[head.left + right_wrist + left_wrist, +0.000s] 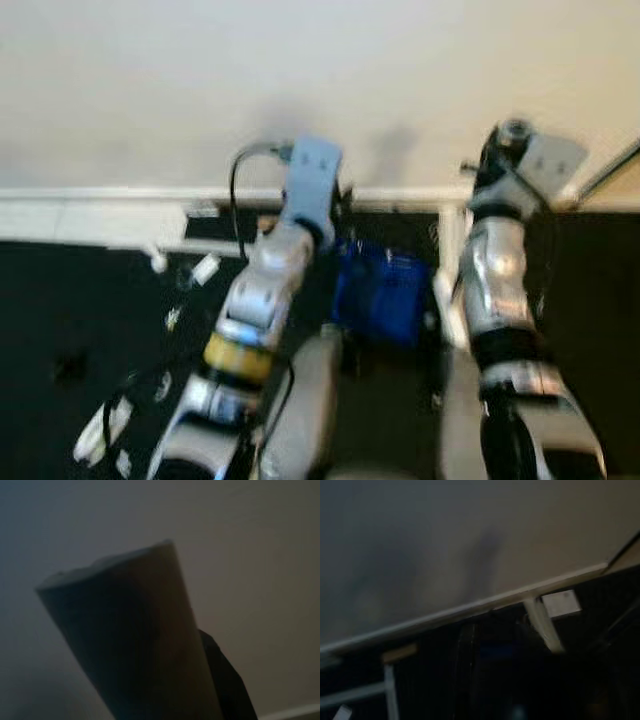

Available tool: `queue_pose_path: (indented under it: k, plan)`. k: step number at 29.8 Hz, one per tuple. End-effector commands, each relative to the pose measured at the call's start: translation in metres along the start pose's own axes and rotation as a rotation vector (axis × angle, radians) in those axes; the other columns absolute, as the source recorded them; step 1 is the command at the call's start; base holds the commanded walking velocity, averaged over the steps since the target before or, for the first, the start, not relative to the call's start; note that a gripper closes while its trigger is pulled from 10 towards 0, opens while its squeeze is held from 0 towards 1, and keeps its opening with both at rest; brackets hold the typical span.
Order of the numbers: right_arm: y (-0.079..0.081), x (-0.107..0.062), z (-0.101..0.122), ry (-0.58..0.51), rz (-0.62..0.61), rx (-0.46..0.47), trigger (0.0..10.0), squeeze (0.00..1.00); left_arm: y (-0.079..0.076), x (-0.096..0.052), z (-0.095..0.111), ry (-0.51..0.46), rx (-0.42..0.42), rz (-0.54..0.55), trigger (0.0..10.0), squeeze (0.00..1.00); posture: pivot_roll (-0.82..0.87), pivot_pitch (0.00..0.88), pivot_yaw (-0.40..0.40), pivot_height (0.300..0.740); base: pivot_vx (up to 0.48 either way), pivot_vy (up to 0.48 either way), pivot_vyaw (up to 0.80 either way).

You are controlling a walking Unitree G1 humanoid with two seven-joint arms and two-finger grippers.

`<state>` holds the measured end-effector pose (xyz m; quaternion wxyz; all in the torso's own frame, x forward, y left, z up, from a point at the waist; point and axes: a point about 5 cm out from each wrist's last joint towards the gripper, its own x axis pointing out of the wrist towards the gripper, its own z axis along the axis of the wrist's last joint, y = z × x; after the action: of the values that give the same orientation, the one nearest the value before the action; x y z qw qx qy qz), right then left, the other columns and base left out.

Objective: Sweep floor

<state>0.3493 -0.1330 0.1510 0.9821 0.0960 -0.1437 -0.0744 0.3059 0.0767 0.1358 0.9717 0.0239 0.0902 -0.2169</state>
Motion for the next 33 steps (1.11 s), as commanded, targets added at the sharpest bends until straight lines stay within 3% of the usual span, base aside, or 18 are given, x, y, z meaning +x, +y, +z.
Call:
queue_pose_path:
  k: [1,10,15,23,29,31,33]
  plan:
    - [0.012,-0.007,-0.011,0.032,-0.005,0.109,10.0,0.0,0.001,-0.004,-0.016,0.083,-0.008,-0.012,10.0,0.0,0.13,0.381,0.231,0.74,0.0,0.0,0.0]
    - [0.02,-0.004,-0.011,0.003,0.01,0.131,10.0,0.0,-0.001,-0.003,-0.018,0.095,-0.012,-0.013,10.0,0.0,0.11,0.364,0.219,0.74,0.0,0.0,0.0]
    - [0.026,0.013,0.014,-0.085,-0.01,0.32,10.0,0.0,-0.003,0.0,-0.017,0.093,-0.016,-0.015,10.0,0.0,0.09,0.347,0.215,0.74,0.0,0.0,0.0]
    - [0.038,0.029,0.048,-0.204,0.037,0.426,10.0,0.0,-0.004,0.005,-0.017,0.093,-0.039,-0.008,10.0,0.0,0.06,0.322,0.196,0.74,0.0,0.0,0.0]
    - [0.03,0.03,0.07,-0.276,0.08,0.416,10.0,0.0,0.014,0.009,-0.015,0.092,-0.08,0.085,10.0,0.0,0.02,0.289,0.163,0.74,0.0,0.0,0.0]
    - [0.018,0.029,0.087,-0.331,0.117,0.38,10.0,0.0,0.029,0.011,-0.013,0.094,-0.1,0.153,10.0,0.0,0.0,0.273,0.15,0.74,0.0,0.0,0.0]
    - [0.014,0.028,0.093,-0.348,0.132,0.367,10.0,0.0,0.034,0.011,-0.013,0.094,-0.112,0.175,10.0,0.0,-0.01,0.269,0.147,0.74,0.0,0.0,0.0]
